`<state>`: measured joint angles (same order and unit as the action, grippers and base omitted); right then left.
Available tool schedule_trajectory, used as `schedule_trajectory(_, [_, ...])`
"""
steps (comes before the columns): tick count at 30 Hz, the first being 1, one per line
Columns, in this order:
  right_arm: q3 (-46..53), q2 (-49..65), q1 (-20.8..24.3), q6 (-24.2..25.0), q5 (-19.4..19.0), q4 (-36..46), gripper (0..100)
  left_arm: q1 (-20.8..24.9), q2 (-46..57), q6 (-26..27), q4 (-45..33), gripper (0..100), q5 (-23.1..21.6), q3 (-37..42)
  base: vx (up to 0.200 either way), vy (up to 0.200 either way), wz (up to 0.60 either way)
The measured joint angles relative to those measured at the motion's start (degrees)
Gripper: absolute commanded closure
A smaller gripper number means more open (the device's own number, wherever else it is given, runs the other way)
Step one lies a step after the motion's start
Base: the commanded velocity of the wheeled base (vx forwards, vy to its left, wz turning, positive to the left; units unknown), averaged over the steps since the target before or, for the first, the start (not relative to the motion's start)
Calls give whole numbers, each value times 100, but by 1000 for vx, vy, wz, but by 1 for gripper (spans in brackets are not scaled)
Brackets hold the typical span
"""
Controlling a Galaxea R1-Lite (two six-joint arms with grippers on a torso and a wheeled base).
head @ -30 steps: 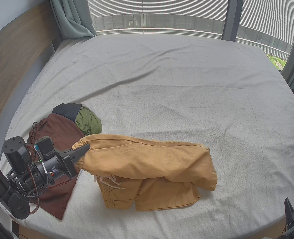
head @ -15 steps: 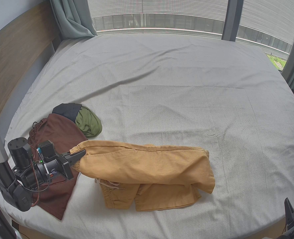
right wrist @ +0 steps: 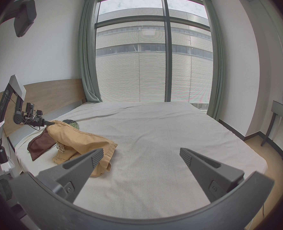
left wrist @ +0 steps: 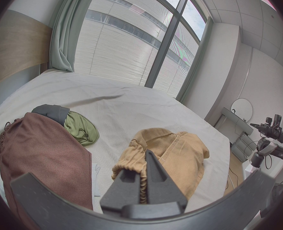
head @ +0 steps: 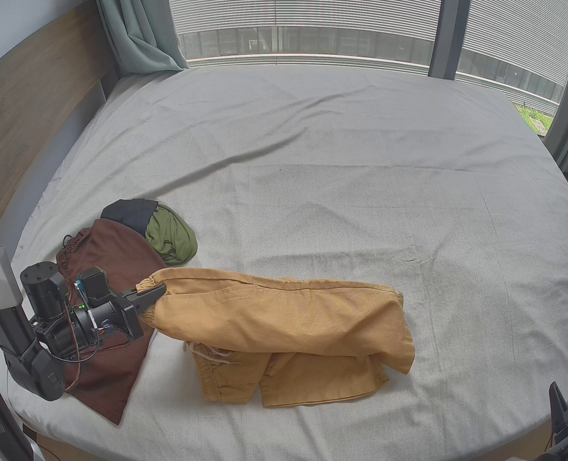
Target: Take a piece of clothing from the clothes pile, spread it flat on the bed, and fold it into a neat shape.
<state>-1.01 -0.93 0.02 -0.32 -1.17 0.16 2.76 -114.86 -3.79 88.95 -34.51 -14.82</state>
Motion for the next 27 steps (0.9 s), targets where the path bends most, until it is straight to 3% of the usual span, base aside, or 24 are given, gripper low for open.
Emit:
schedule_trajectory(7, [-61,0,2,-11,-30,-119,0,-20,4,-23,-2,100,-11,24,0,0,0])
schedule_trajectory(12, [-733,-119,-33,-11,-82,-261,0,-30,0,-26,-2,100,-9,11,0,0,0])
schedule_trajectory(27, [-1624,-2564,135,193,-183,-388,0,-17,4,-26,-2,100,-16,-41,0,0,0])
